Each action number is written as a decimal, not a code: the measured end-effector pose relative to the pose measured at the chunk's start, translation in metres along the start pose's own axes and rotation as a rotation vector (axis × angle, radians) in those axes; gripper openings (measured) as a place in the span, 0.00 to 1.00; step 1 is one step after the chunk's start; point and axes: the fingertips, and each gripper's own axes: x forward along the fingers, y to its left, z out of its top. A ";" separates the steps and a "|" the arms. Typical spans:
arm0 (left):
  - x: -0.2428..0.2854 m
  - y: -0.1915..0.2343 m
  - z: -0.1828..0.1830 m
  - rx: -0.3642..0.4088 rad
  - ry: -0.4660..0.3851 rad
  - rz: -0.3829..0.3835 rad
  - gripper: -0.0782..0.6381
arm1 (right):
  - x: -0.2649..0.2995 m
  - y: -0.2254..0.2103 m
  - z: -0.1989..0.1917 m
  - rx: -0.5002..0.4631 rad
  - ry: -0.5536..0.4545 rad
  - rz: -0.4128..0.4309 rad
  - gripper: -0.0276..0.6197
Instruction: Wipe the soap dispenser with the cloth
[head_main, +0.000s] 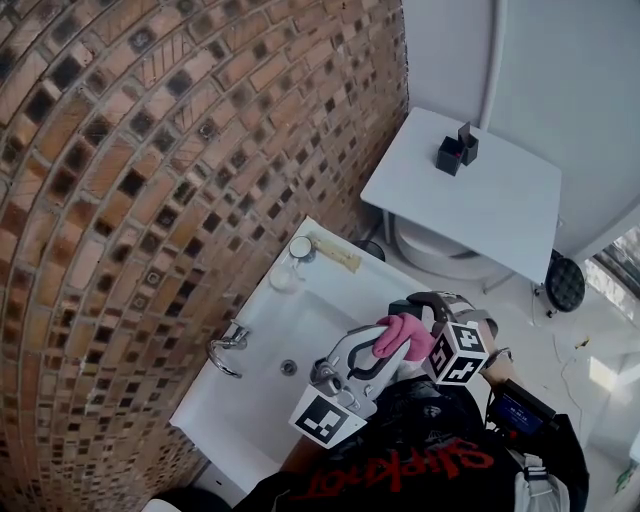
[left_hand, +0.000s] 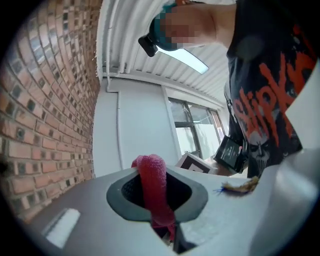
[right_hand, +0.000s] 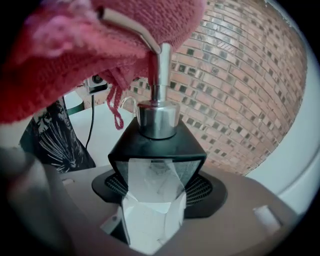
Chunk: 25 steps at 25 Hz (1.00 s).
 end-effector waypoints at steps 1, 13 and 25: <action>0.000 0.004 0.003 0.027 0.000 0.013 0.17 | 0.000 0.001 0.000 -0.013 0.003 0.001 0.51; -0.022 -0.008 -0.085 0.122 0.370 -0.200 0.17 | -0.010 0.012 0.004 -0.158 -0.007 -0.002 0.51; 0.019 -0.042 -0.022 0.156 0.257 -0.174 0.17 | 0.003 0.016 -0.008 -0.166 0.059 0.001 0.51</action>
